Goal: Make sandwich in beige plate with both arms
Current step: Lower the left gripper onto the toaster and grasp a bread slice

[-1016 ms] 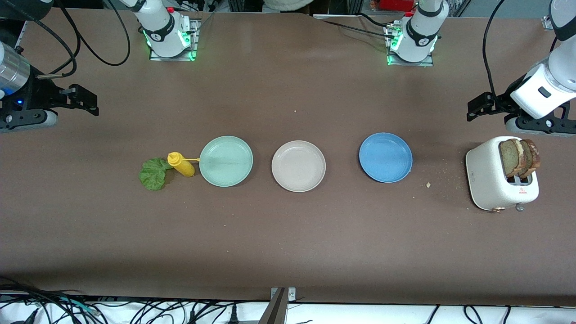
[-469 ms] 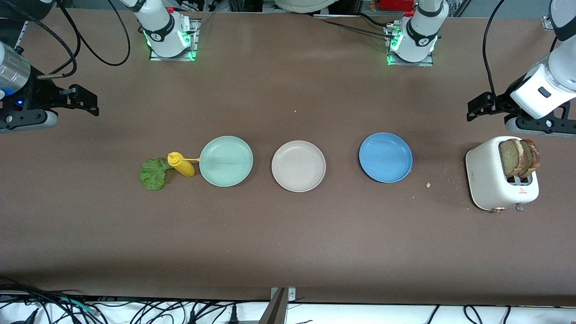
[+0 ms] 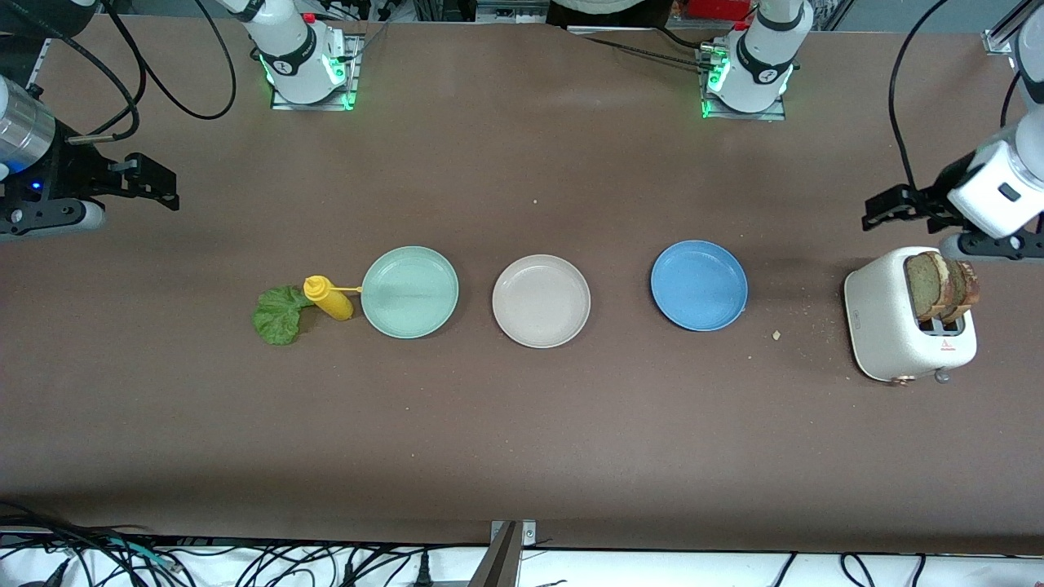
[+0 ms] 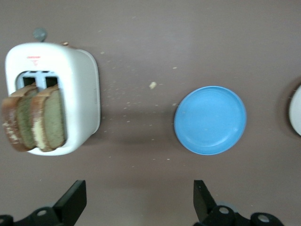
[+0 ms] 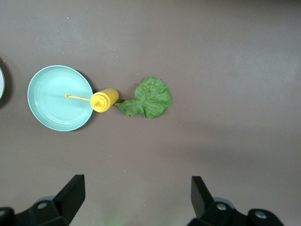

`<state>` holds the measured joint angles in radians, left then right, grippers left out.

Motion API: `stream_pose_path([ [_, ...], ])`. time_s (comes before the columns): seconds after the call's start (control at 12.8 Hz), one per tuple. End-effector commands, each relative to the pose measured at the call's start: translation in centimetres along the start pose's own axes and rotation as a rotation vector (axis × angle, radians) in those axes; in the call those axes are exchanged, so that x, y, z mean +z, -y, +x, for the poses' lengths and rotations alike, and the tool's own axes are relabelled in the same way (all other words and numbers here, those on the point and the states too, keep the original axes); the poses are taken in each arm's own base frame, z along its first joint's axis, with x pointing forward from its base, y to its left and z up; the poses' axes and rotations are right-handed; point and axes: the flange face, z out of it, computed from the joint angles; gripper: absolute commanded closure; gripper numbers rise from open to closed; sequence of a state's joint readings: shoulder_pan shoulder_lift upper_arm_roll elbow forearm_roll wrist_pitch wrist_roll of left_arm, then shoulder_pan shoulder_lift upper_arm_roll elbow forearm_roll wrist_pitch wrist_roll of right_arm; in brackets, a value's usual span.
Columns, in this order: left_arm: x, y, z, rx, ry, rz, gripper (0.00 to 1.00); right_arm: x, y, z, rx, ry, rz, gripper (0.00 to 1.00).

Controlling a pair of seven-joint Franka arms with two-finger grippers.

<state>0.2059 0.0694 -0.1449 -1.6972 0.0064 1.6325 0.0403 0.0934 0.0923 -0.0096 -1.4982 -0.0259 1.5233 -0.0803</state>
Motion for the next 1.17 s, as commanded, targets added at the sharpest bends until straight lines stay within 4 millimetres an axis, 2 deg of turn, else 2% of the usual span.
stream_pose_path([
  [0.0, 1.0, 2.8, 1.5, 0.082, -0.012, 0.06, 0.0, -0.4, -0.1, 0.2, 0.011, -0.009, -0.002, 0.0],
  [0.16, 2.8, 5.5, 2.4, 0.105, 0.006, 0.076, 0.0, -0.4, -0.1, 0.2, 0.011, -0.009, -0.004, 0.0],
  [0.47, 6.5, 7.9, 3.9, 0.14, -0.017, 0.116, 0.01, -0.4, -0.1, 0.2, 0.01, -0.009, -0.004, 0.0],
  [0.7, 9.8, 10.9, 3.4, 0.164, -0.066, 0.119, 0.01, -0.4, -0.1, 0.2, 0.01, -0.009, -0.004, 0.0],
  [0.86, 11.9, 11.9, 3.1, 0.161, -0.097, 0.121, 0.01, -0.4, -0.1, 0.2, 0.011, -0.009, -0.001, 0.0],
  [1.02, 12.1, 12.4, 2.4, 0.144, -0.096, 0.112, 0.03, -0.6, 0.4, 0.2, 0.002, -0.012, -0.001, 0.0],
  [1.09, 12.4, 12.4, 2.3, 0.142, -0.091, 0.107, 0.07, -0.6, 0.5, 0.2, 0.0, -0.012, -0.003, 0.0],
])
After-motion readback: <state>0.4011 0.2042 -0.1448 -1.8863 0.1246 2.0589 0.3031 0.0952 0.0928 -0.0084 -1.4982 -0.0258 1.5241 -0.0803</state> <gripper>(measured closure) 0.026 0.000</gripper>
